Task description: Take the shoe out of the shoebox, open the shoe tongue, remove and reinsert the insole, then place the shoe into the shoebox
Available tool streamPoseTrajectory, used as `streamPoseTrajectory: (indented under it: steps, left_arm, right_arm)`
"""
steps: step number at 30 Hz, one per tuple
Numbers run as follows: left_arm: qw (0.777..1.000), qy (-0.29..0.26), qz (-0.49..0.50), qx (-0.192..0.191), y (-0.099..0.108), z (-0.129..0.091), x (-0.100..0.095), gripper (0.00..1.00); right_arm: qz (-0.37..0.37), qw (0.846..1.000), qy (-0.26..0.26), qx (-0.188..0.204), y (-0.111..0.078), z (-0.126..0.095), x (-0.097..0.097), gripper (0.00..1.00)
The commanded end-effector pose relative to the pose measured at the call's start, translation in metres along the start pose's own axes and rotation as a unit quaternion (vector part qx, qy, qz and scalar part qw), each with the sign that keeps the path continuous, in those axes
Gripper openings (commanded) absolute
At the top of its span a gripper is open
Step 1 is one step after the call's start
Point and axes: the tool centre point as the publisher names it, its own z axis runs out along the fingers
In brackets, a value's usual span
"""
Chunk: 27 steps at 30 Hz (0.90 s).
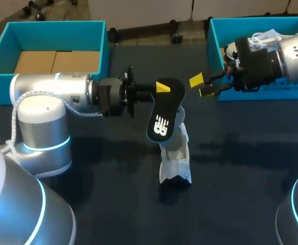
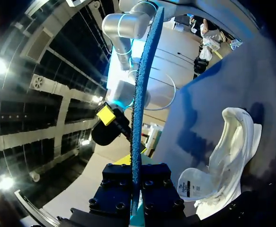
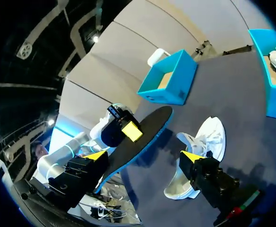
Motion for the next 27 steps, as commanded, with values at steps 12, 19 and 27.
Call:
streamPoseTrajectory:
  steps: [12, 19, 27]
  left_arm:
    - [1.000, -0.009, -0.016, 0.009, -0.005, -0.004, 0.000, 0.00]
    - [0.997, 0.003, -0.067, 0.033, -0.011, -0.020, -0.001, 0.00]
    - [0.992, 0.011, -0.113, 0.048, -0.021, -0.031, 0.003, 0.00]
  right_arm:
    - [-0.054, 0.998, -0.014, -0.002, -0.005, -0.003, 0.000, 1.00]
    - [-0.124, 0.991, -0.050, 0.013, -0.010, -0.015, -0.001, 1.00]
    - [-0.221, 0.971, -0.058, 0.065, -0.009, -0.023, -0.001, 1.00]
